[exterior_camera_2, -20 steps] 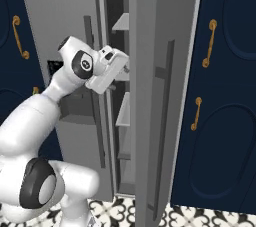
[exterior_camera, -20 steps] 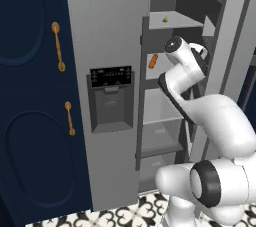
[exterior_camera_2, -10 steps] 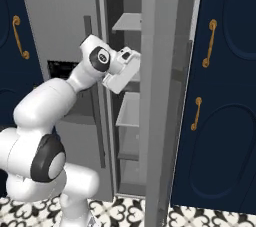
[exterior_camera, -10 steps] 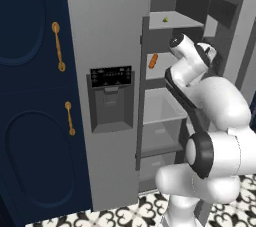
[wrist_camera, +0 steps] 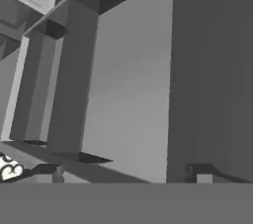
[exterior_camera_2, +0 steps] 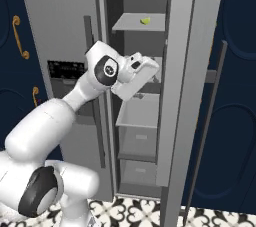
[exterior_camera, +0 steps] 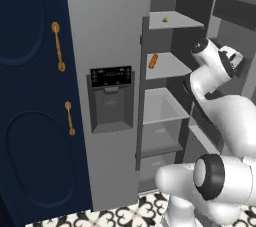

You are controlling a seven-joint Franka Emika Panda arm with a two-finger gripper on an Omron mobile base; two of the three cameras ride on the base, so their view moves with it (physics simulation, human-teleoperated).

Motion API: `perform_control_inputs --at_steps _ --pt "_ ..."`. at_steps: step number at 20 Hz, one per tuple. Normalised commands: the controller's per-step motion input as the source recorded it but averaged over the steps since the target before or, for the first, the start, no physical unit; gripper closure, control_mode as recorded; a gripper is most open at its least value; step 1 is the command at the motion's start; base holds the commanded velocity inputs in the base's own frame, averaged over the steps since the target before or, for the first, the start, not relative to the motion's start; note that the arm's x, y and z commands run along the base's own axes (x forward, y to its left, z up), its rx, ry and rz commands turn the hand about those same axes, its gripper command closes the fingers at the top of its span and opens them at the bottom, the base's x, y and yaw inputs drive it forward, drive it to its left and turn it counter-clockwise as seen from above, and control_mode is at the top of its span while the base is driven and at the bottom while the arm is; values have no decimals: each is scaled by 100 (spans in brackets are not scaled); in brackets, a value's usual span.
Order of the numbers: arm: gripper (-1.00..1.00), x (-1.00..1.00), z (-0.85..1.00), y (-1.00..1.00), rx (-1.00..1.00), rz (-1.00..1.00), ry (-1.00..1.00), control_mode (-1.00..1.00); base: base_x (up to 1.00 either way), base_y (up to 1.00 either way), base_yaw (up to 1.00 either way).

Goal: Grab a lemon wedge from the fridge and one ice cube from the ice bowl, and put them in the glass of lemonade.

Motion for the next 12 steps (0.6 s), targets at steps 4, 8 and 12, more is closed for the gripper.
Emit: perform_control_inputs --at_steps 4,8,12 --pt "-100 -81 43 88 13 -7 -57 -100 0 0 0" --pt "-100 -97 17 52 46 -3 -55 -100 0 0 0" --pt "-100 -87 9 79 47 -5 -39 -100 0 0 0"
